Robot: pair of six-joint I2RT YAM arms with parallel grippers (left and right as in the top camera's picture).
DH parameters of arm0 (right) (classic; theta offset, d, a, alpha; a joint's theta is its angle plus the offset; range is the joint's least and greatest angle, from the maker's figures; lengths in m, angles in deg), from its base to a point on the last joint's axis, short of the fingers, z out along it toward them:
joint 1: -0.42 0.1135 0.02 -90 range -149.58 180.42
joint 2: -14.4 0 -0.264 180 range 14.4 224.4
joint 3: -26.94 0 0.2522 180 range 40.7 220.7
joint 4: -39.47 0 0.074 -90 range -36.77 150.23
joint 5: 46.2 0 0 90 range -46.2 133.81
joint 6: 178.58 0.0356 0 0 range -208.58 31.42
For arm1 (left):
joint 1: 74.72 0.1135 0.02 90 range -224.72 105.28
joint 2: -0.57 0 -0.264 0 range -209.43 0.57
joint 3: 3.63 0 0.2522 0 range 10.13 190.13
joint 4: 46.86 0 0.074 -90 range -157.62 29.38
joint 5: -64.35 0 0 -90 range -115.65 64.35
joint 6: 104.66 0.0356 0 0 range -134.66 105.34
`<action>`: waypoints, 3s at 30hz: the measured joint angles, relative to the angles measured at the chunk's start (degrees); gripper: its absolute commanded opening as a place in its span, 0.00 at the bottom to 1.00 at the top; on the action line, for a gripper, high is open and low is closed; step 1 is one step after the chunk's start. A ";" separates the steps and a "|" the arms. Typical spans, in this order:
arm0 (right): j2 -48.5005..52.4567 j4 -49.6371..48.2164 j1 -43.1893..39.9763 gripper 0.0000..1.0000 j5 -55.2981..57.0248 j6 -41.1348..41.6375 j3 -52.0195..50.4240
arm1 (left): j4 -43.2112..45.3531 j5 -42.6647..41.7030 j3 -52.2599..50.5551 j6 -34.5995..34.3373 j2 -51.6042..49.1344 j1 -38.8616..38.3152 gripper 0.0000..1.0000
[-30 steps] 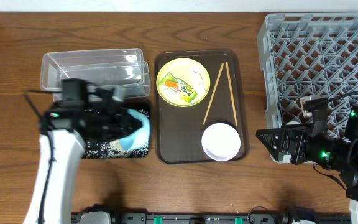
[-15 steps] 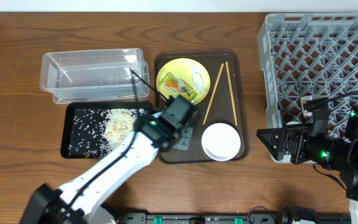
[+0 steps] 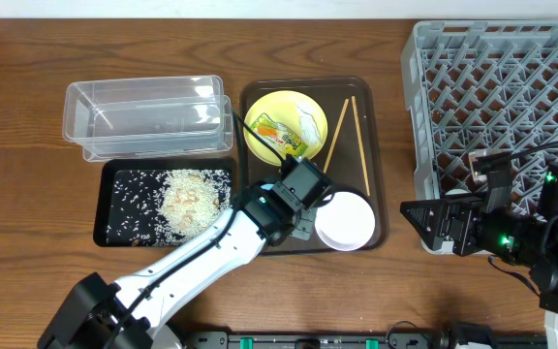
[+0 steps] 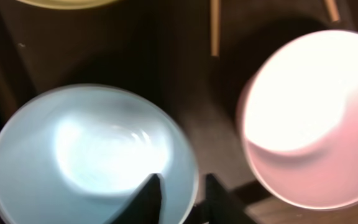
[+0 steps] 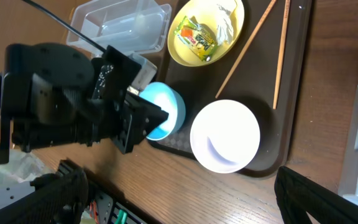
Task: Sort waste into correct bins and load items into the dishwasher rack
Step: 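Set the empty blue bowl back on the brown tray with the left gripper, then pick the snack wrapper off the yellow plate and drop it in the clear bin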
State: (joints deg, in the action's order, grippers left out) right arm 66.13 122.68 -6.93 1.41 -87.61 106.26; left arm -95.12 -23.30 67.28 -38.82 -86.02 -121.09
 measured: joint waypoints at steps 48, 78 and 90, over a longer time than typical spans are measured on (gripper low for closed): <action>0.00 3.26 0.00 0.96 0.24 0.00 0.00 | 20.17 -7.48 16.02 9.68 -28.55 21.03 0.81; 0.00 3.91 0.00 0.94 0.42 0.00 0.00 | 6.01 -3.56 24.22 11.06 -9.44 27.15 0.55; 0.00 4.04 0.00 0.95 0.42 0.00 0.00 | 11.72 -8.44 24.20 13.79 -24.39 22.23 0.79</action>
State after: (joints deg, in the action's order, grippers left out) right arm 66.13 126.73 -6.93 1.83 -87.61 106.26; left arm -83.40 -31.73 91.47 -25.03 -110.41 -98.86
